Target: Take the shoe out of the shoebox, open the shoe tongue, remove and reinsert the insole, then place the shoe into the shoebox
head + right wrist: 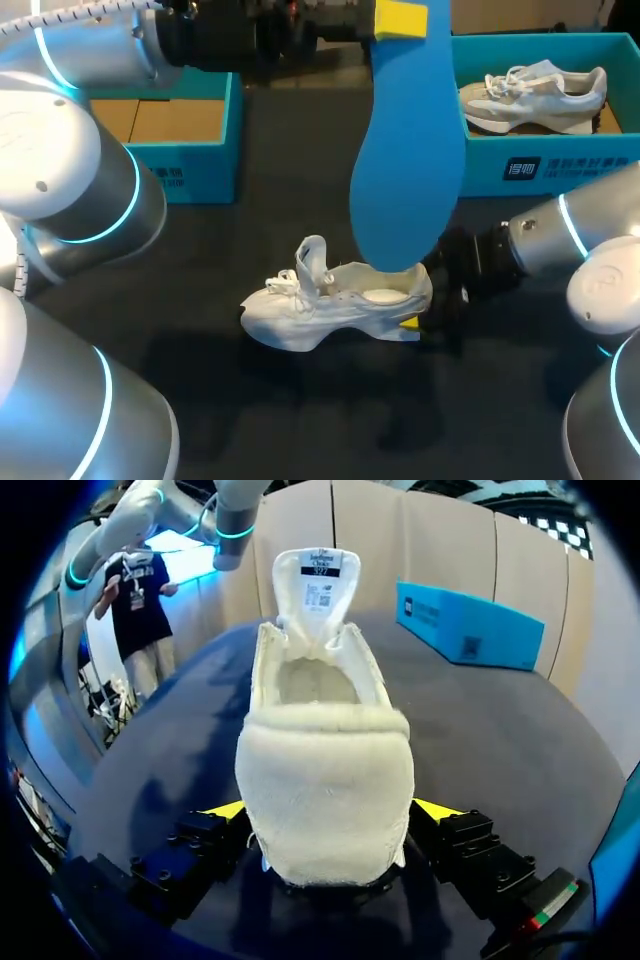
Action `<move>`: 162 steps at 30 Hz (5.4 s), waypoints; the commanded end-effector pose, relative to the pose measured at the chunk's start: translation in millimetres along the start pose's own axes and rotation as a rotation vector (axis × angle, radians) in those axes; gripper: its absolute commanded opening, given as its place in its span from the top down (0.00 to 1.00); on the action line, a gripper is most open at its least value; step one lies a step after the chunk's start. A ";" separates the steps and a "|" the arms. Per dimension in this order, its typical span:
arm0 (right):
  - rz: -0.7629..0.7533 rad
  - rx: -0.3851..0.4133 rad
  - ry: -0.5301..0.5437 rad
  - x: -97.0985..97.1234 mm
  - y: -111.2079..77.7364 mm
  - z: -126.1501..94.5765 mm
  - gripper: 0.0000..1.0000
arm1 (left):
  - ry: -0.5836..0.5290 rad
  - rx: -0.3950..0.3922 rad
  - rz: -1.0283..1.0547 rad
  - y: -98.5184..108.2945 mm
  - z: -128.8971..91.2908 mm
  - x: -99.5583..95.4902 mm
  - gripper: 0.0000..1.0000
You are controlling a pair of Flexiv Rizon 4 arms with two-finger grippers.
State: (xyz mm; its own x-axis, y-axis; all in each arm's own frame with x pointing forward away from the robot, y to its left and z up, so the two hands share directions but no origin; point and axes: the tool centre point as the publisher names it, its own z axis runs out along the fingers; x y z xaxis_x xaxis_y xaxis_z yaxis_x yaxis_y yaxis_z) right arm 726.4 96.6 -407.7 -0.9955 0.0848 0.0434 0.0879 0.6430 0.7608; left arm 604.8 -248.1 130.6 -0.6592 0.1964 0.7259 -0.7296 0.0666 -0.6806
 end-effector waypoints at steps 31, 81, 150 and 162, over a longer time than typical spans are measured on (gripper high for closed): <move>0.142 0.608 -0.042 22.0 59.9 -36.3 0.00 | 0.001 0.001 0.001 0.7 0.3 -0.4 1.00; 0.061 0.770 -0.090 9.4 53.9 -47.7 0.00 | 0.001 0.001 0.001 0.7 0.3 -0.4 1.00; -0.011 0.808 0.125 -24.8 54.5 32.0 0.97 | 0.001 0.001 0.001 0.7 0.3 -0.4 1.00; 0.216 0.745 0.145 -3.1 66.2 18.1 1.00 | 0.001 0.001 0.001 0.7 0.3 -0.4 1.00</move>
State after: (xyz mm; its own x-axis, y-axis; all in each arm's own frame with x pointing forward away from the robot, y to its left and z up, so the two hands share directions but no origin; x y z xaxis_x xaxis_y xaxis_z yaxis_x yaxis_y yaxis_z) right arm 738.3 161.5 -378.2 -0.9580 0.1559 0.2406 0.1830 0.9786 0.0943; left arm 604.9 -248.1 130.6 -0.6591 0.1965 0.7259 -0.7297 0.0667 -0.6806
